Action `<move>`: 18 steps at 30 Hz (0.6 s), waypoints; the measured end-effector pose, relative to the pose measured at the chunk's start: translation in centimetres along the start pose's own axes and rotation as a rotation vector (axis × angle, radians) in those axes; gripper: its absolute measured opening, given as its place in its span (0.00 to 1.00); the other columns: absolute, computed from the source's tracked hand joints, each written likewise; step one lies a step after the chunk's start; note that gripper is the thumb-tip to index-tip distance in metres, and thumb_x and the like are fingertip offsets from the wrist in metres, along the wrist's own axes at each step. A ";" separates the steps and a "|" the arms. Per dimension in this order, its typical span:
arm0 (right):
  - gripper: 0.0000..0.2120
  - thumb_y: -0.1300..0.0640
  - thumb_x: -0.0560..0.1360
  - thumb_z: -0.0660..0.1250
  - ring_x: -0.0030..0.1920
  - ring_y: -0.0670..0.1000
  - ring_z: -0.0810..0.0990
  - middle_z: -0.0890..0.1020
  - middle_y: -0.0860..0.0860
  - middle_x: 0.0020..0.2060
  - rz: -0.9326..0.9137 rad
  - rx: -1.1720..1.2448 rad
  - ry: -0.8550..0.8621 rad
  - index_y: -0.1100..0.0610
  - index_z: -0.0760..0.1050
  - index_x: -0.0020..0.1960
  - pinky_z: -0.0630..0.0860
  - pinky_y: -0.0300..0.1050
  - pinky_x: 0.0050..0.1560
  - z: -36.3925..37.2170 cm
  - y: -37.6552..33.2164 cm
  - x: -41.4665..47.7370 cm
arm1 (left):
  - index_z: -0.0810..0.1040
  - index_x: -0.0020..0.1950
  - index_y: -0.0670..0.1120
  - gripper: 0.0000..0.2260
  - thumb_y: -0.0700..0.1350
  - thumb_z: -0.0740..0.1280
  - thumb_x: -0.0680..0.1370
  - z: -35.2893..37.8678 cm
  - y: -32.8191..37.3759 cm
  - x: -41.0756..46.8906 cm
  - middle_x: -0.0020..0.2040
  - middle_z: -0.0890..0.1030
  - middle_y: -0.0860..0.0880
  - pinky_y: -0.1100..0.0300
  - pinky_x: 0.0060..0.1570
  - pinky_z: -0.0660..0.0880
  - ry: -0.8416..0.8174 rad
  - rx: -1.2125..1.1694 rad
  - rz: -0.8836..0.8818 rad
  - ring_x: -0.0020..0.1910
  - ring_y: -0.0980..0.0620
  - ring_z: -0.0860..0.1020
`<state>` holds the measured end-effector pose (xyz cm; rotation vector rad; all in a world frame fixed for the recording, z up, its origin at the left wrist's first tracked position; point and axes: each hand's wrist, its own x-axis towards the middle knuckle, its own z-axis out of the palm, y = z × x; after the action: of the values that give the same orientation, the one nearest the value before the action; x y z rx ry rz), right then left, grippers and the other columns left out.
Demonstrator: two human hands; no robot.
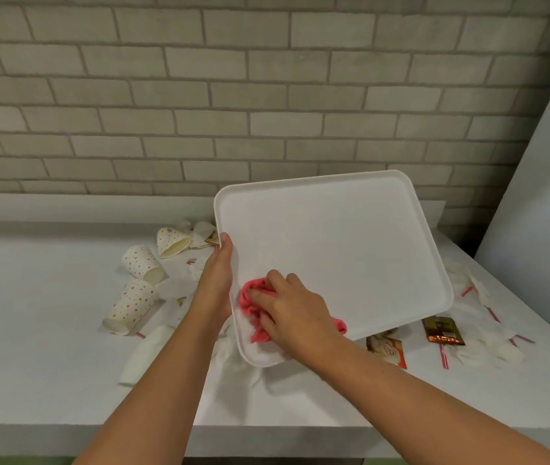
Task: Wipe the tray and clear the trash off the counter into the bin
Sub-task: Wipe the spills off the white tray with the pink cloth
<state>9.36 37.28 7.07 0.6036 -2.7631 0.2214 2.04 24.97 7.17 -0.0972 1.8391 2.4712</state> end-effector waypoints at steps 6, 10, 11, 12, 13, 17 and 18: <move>0.15 0.55 0.78 0.60 0.55 0.51 0.71 0.73 0.49 0.59 0.310 0.044 0.214 0.51 0.73 0.64 0.75 0.44 0.44 -1.2 5.5 4.5 | 0.73 0.64 0.52 0.22 0.62 0.53 0.79 -2.1 0.4 1.5 0.57 0.81 0.53 0.54 0.51 0.77 -0.032 0.021 0.028 0.56 0.51 0.80; 0.15 0.51 0.79 0.57 0.54 0.50 0.69 0.70 0.49 0.61 0.299 0.093 0.223 0.51 0.68 0.65 0.74 0.41 0.40 -0.5 2.9 6.7 | 0.76 0.61 0.51 0.22 0.62 0.54 0.78 -2.4 0.8 2.6 0.55 0.82 0.51 0.51 0.55 0.76 -0.042 0.034 0.030 0.54 0.49 0.81; 0.17 0.48 0.79 0.56 0.57 0.53 0.68 0.68 0.50 0.62 0.210 0.020 0.217 0.51 0.67 0.66 0.75 0.45 0.41 0.1 1.8 7.0 | 0.77 0.59 0.49 0.22 0.62 0.54 0.78 -2.4 0.9 3.0 0.53 0.83 0.50 0.51 0.53 0.77 -0.056 0.039 0.033 0.52 0.48 0.81; 0.19 0.47 0.79 0.56 0.58 0.54 0.67 0.67 0.50 0.63 0.125 -0.018 0.225 0.51 0.66 0.67 0.75 0.48 0.41 0.7 0.6 7.4 | 0.78 0.57 0.48 0.22 0.62 0.54 0.78 -2.5 1.0 3.4 0.49 0.84 0.49 0.51 0.49 0.77 -0.069 0.047 0.042 0.50 0.47 0.82; 0.19 0.48 0.79 0.57 0.59 0.55 0.67 0.67 0.50 0.63 0.081 -0.028 0.210 0.51 0.65 0.69 0.74 0.48 0.39 1.0 -0.4 7.6 | 0.79 0.55 0.47 0.22 0.62 0.54 0.78 -2.6 1.0 3.6 0.46 0.84 0.48 0.53 0.45 0.77 -0.064 0.053 0.053 0.47 0.47 0.82; 0.18 0.52 0.79 0.58 0.57 0.55 0.68 0.69 0.50 0.62 0.079 -0.029 0.221 0.50 0.67 0.69 0.73 0.48 0.37 1.5 0.0 9.9 | 0.79 0.58 0.49 0.22 0.62 0.55 0.78 -3.9 0.7 4.5 0.53 0.83 0.46 0.48 0.59 0.75 -0.070 0.055 0.058 0.55 0.46 0.81; 0.18 0.52 0.79 0.58 0.57 0.56 0.68 0.69 0.50 0.62 0.096 -0.038 0.235 0.50 0.67 0.68 0.74 0.48 0.37 1.3 0.8 10.4 | 0.77 0.61 0.51 0.22 0.63 0.55 0.78 -4.1 0.7 4.5 0.56 0.82 0.48 0.47 0.60 0.74 -0.069 0.064 0.057 0.56 0.47 0.80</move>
<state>-0.33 33.70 9.15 0.4068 -2.5647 0.2442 -2.42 20.90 6.30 0.0435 1.9173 2.4165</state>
